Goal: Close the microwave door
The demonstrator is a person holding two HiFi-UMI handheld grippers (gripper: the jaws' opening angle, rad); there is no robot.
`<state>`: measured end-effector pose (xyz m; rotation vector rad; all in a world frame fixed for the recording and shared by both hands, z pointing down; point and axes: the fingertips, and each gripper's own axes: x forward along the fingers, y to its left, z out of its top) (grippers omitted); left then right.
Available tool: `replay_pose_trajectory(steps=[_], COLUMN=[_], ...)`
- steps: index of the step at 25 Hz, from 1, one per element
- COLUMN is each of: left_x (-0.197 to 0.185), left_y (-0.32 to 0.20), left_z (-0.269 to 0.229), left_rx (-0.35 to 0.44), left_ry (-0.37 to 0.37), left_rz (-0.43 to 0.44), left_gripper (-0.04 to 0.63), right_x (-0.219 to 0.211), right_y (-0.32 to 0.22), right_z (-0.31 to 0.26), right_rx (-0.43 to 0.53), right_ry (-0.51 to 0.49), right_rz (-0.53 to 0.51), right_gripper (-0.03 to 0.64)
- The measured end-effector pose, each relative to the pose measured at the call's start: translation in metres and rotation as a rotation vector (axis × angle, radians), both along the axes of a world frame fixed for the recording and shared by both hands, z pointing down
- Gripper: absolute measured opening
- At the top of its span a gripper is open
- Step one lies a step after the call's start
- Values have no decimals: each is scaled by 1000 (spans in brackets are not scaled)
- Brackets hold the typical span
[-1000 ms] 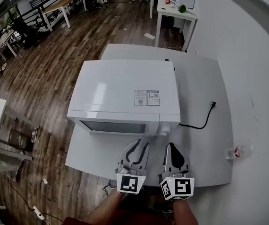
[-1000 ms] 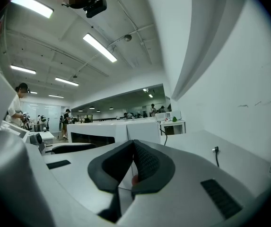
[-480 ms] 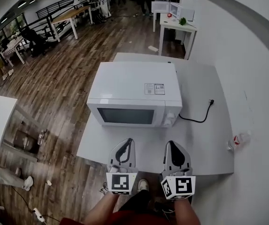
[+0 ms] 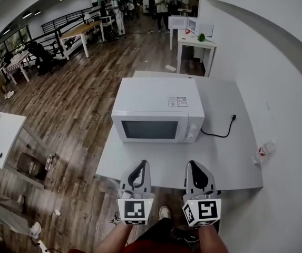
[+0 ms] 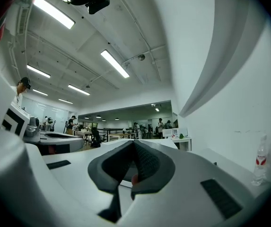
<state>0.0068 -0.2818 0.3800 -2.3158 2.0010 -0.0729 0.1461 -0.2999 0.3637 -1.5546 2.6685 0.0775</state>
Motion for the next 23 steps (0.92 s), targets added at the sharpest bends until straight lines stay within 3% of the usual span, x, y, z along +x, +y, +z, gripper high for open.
replay_pose_trajectory(steps=[9, 23], left_x=[-5, -2], left_y=[28, 26], left_z=[-9, -7], left_rx=[-13, -6], left_ry=[8, -1], left_rz=[-16, -51], left_gripper=[26, 26], right_x=[-5, 4], right_y=[19, 15], right_z=[-17, -22], right_rx=[23, 38], right_ry=[46, 48], right_rz=[-12, -22], right_gripper=[28, 28])
